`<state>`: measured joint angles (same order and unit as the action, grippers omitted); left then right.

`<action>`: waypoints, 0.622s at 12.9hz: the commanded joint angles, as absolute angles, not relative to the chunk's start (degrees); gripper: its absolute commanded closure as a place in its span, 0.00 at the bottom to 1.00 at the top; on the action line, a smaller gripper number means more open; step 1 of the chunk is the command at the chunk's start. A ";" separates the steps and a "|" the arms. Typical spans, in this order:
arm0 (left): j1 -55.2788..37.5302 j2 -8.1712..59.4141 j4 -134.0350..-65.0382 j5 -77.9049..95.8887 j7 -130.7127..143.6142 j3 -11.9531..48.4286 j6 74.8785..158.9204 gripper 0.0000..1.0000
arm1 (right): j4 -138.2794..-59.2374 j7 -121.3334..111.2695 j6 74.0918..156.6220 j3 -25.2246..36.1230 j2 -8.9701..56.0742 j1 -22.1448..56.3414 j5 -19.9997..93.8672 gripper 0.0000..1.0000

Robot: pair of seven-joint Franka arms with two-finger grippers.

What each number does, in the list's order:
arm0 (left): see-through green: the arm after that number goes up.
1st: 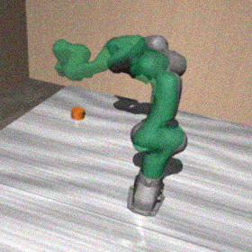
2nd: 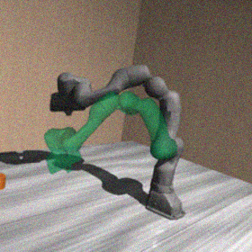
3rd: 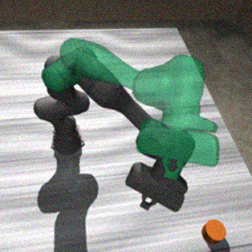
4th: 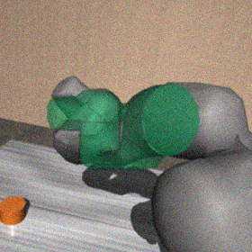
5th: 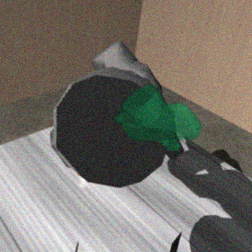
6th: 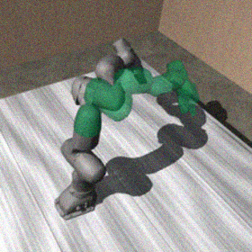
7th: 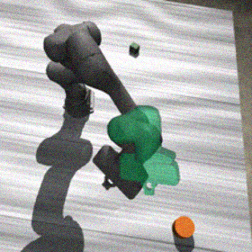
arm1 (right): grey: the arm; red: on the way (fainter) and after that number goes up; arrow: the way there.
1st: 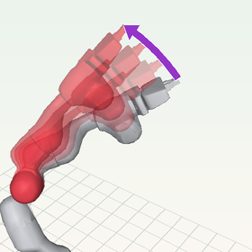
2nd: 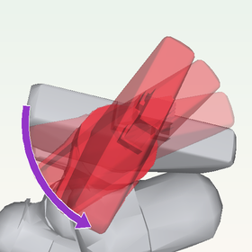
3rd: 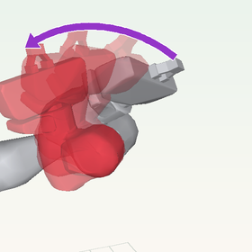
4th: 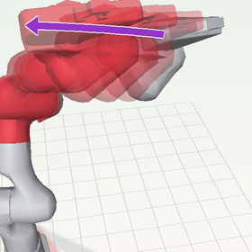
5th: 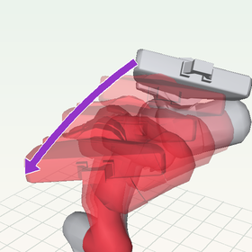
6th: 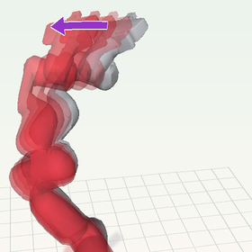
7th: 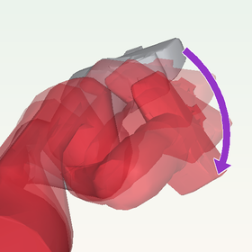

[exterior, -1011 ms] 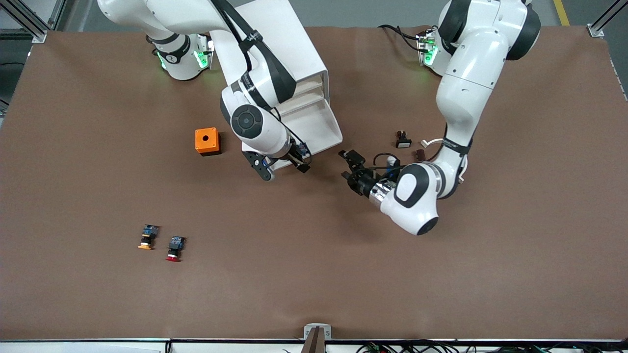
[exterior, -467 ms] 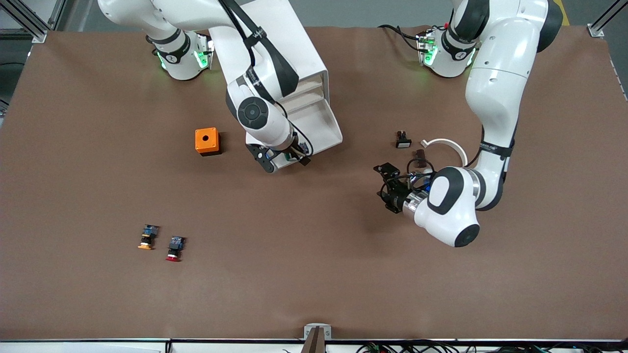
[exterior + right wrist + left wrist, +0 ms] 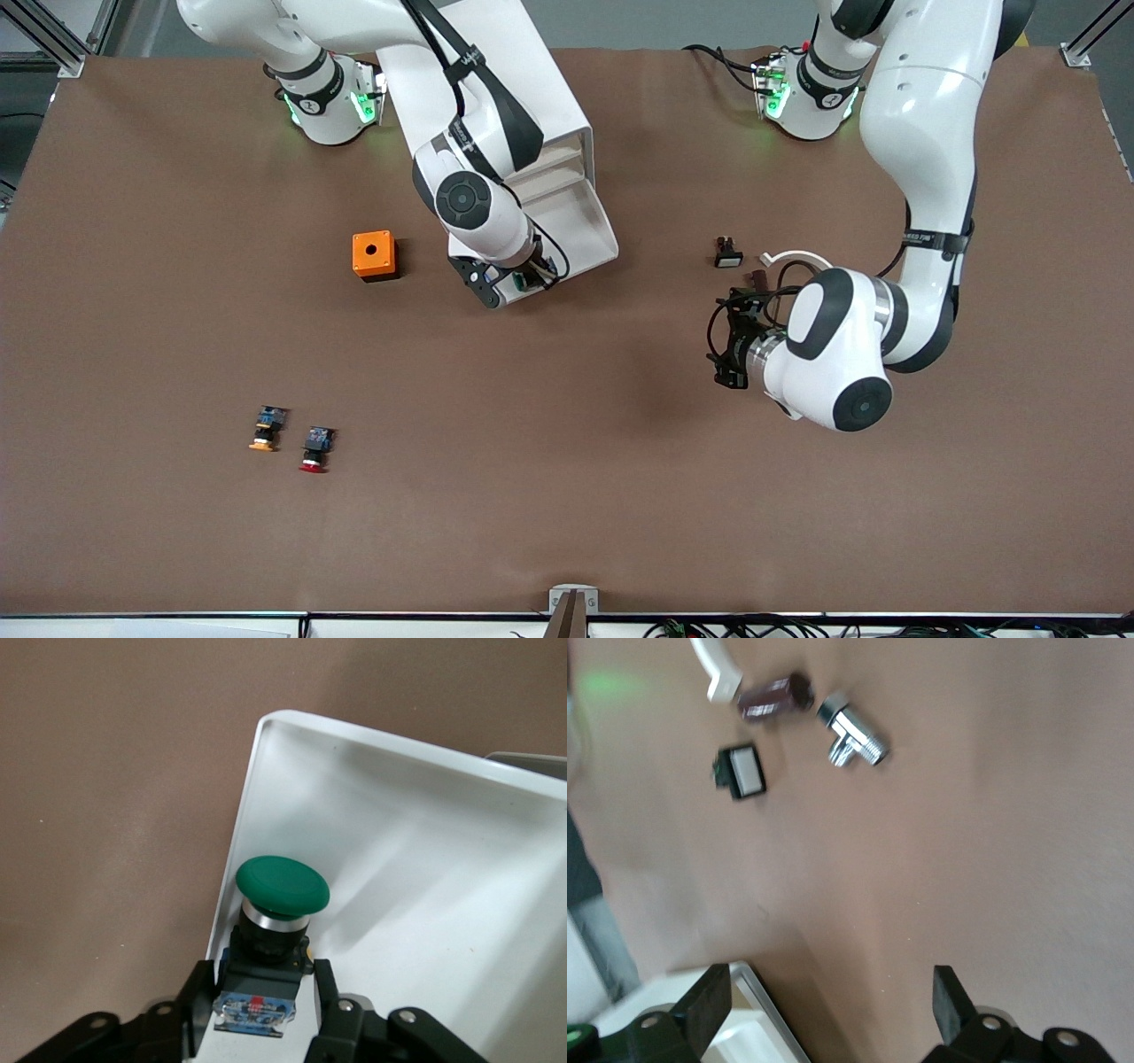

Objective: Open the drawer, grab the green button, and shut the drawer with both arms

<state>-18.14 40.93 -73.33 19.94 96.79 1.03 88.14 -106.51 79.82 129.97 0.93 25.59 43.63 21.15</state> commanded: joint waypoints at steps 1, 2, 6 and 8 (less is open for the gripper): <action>-19.16 37.62 -74.79 15.66 91.60 1.05 85.53 0.01 | -108.99 79.90 129.99 1.32 23.29 43.86 21.27 0.77; -19.33 37.62 -74.79 15.04 89.93 1.05 85.43 0.01 | -108.46 77.80 128.42 1.41 22.86 43.51 21.18 0.82; -21.62 37.71 -74.79 12.66 79.83 1.32 88.32 0.01 | -99.26 70.33 114.73 1.49 22.94 37.90 21.27 0.93; -21.88 37.88 -74.88 12.04 74.03 1.49 92.00 0.01 | -95.38 64.03 111.89 1.49 23.03 34.47 21.27 0.93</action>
